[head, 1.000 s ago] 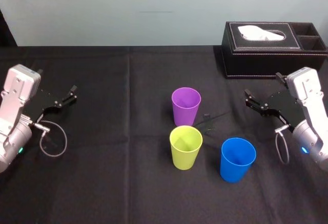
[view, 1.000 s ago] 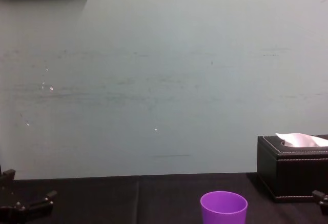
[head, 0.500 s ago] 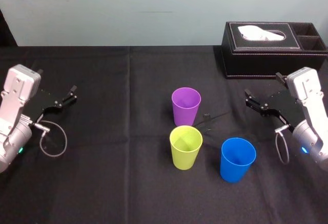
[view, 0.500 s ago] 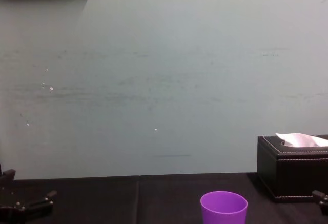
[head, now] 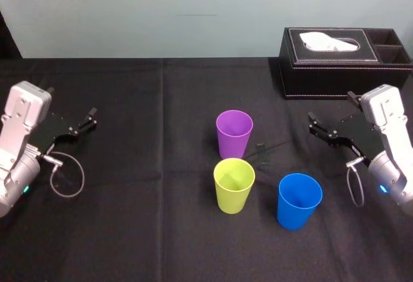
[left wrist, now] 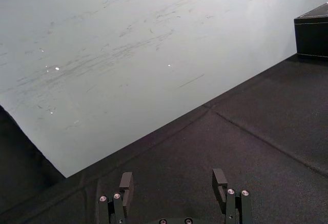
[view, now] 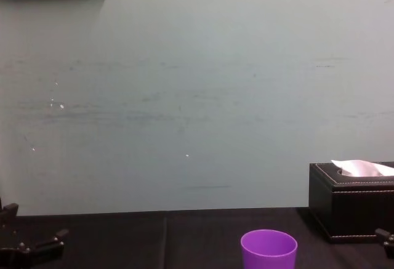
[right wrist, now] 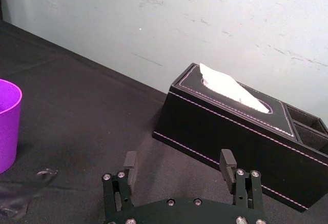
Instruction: Stack the three plastic cups sequentially using one hand.
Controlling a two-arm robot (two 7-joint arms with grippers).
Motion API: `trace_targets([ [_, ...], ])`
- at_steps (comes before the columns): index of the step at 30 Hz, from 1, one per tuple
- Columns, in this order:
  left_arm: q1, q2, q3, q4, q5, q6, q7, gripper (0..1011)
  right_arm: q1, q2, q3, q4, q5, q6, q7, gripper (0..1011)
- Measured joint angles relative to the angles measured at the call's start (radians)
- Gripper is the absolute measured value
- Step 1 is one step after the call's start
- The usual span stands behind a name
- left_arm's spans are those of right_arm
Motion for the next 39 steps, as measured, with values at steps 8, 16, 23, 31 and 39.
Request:
trace_targets([
  [8,0.0,0.0,0.0,0.0,0.0,0.0,0.0,1011,0.0,0.0,0.0,0.0,0.0,0.0,0.0,1003],
  [16,0.0,0.0,0.0,0.0,0.0,0.0,0.0,1011,0.0,0.0,0.0,0.0,0.0,0.0,0.0,1003],
  [23,0.0,0.0,0.0,0.0,0.0,0.0,0.0,1011,0.0,0.0,0.0,0.0,0.0,0.0,0.0,1003],
  [31,0.0,0.0,0.0,0.0,0.0,0.0,0.0,1011,-0.018,0.005,0.028,-0.04,0.022,0.009,0.015,1003],
  [39,0.0,0.0,0.0,0.0,0.0,0.0,0.0,1011,-0.092,0.044,0.116,-0.143,0.124,0.035,0.077,1003],
])
